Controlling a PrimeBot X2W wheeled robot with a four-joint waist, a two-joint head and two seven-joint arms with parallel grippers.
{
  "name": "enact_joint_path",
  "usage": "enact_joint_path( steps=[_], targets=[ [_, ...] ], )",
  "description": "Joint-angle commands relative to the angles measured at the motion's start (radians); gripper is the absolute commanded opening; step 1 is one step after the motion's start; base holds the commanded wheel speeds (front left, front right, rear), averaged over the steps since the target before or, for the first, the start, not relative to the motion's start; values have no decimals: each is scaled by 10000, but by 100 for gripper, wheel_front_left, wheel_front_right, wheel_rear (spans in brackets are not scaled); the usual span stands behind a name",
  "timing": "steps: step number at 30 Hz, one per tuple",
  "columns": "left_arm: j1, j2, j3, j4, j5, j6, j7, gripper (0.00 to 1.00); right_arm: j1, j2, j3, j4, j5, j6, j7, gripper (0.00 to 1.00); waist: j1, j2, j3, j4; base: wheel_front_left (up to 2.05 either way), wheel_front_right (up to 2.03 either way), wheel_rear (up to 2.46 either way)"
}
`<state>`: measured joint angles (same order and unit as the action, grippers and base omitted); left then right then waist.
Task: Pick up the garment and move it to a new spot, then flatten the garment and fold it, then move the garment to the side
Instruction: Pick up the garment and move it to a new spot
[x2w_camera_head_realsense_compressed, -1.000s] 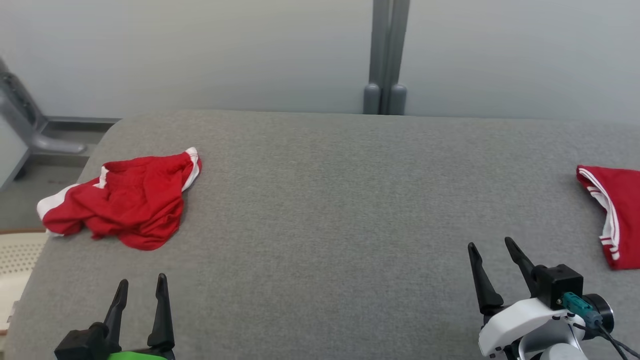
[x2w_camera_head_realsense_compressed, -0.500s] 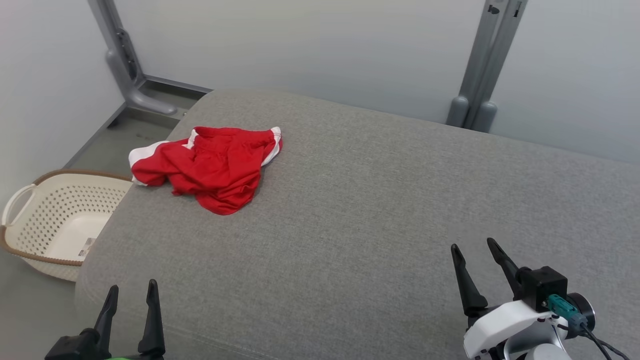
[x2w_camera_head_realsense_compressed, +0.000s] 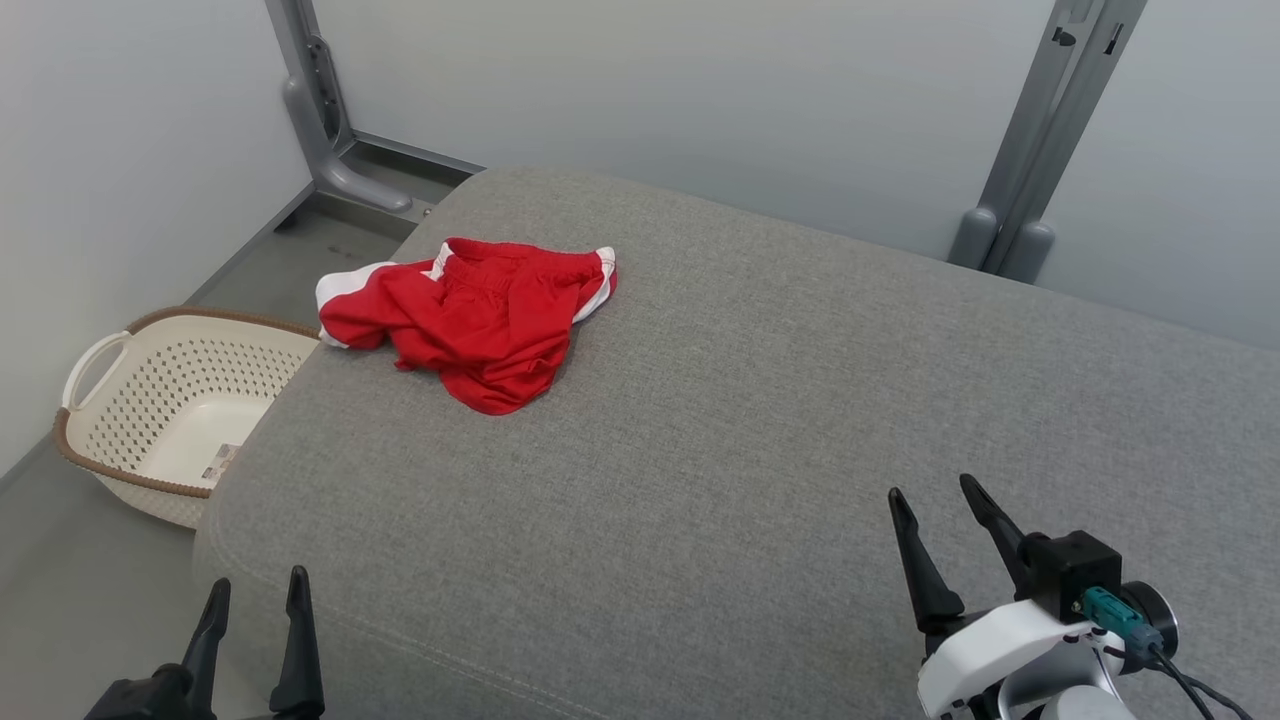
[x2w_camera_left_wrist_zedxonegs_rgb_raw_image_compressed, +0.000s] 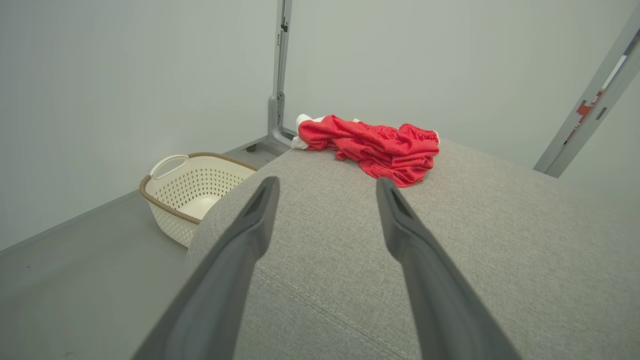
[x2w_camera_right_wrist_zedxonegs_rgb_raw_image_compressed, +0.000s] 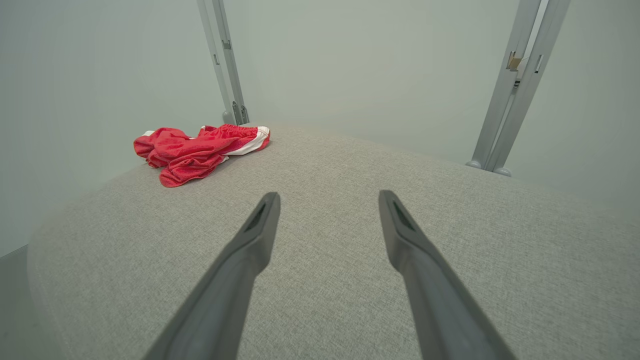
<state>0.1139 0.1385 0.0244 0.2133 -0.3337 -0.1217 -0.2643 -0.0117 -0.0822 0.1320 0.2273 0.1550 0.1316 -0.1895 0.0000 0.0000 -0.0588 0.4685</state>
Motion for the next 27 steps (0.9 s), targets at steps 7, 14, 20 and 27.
enact_joint_path(
  steps=[7, 14, 20, 27],
  targets=[
    [-6, -10, 4, 8, -184, 63, 8, 100, 81, -131, -7, -110, 30, -19, 112, 100, 0, 0, 83, -186, 0, 0, 0],
    [-1076, 19, -108, 446, -424, 21, 116, 100, -82, -440, 79, -434, -67, -17, 378, 100, 0, 0, 631, -686, 0, 0, 0],
    [-3332, 136, -33, 1975, -948, -11, 526, 100, -567, -994, 356, -1200, -176, -19, 896, 100, 0, 0, 1887, -1606, 0, 0, 0],
    [-6290, 632, 323, 4316, -1799, -7, 1389, 100, -1295, -1668, 772, -2242, -203, -19, 1488, 100, 0, 0, 3570, -2876, 0, 0, 0]
  ],
)
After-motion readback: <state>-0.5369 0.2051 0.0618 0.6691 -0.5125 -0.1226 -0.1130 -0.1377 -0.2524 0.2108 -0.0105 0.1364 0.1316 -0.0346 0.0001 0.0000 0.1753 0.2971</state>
